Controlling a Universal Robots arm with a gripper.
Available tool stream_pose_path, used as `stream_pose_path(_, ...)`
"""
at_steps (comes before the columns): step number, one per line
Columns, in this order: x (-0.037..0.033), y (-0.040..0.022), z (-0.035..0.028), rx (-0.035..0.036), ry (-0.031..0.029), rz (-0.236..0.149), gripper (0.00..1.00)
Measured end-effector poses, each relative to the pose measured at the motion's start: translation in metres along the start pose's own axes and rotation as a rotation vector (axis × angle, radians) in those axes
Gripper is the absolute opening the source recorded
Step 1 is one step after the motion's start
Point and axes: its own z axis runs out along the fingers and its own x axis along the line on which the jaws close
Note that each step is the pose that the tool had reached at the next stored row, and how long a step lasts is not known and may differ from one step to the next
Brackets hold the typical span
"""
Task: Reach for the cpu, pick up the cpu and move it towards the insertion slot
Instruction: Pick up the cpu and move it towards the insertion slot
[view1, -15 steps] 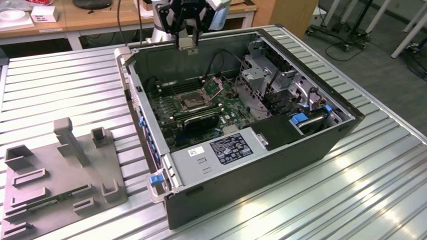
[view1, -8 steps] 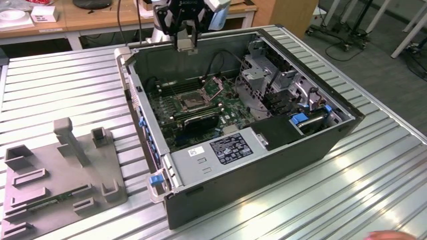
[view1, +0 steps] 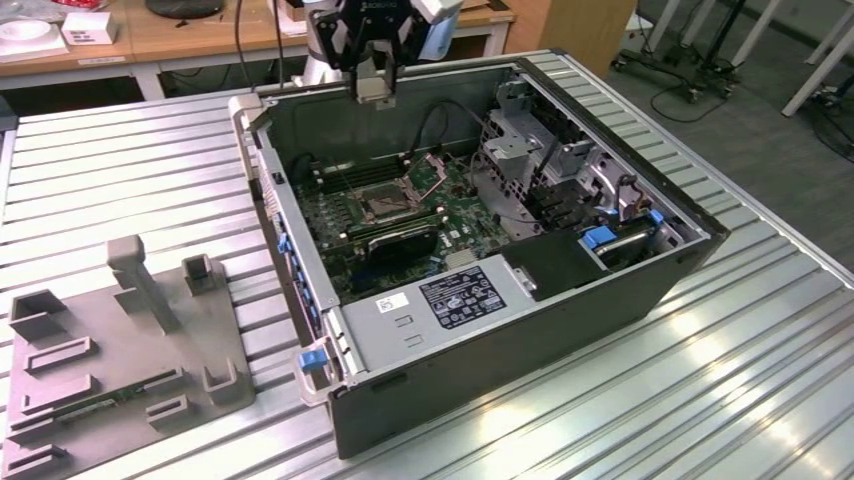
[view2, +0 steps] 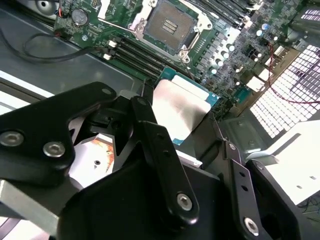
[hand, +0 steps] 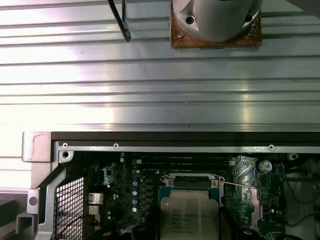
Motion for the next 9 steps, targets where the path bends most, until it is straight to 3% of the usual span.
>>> stream_pose_path(9, -0.0004, 0.0, 0.0, 0.0, 0.0, 0.0, 0.55)
